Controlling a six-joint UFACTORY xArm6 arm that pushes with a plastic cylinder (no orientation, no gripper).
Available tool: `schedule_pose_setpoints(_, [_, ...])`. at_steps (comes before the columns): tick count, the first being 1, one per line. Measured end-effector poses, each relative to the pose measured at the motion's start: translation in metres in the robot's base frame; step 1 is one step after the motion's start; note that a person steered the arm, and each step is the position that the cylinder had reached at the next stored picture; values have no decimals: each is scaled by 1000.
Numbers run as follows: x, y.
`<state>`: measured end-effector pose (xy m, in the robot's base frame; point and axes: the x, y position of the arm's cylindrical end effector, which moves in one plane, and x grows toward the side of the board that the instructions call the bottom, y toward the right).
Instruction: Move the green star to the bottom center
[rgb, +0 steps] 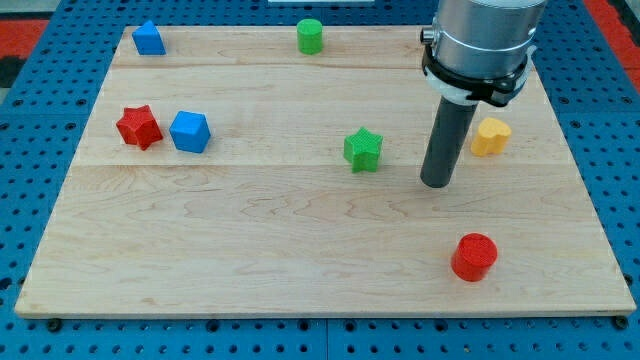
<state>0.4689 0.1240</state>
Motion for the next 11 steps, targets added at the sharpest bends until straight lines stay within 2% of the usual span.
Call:
schedule_pose_setpoints(3, [-11,-1])
schedule_pose_setpoints(4, [-33,-27])
schedule_pose_setpoints(6, [-44,-109])
schedule_pose_setpoints(7, [-81,-115])
schedule_pose_setpoints(8, [-95,-140])
schedule_pose_setpoints(11, [9,-152])
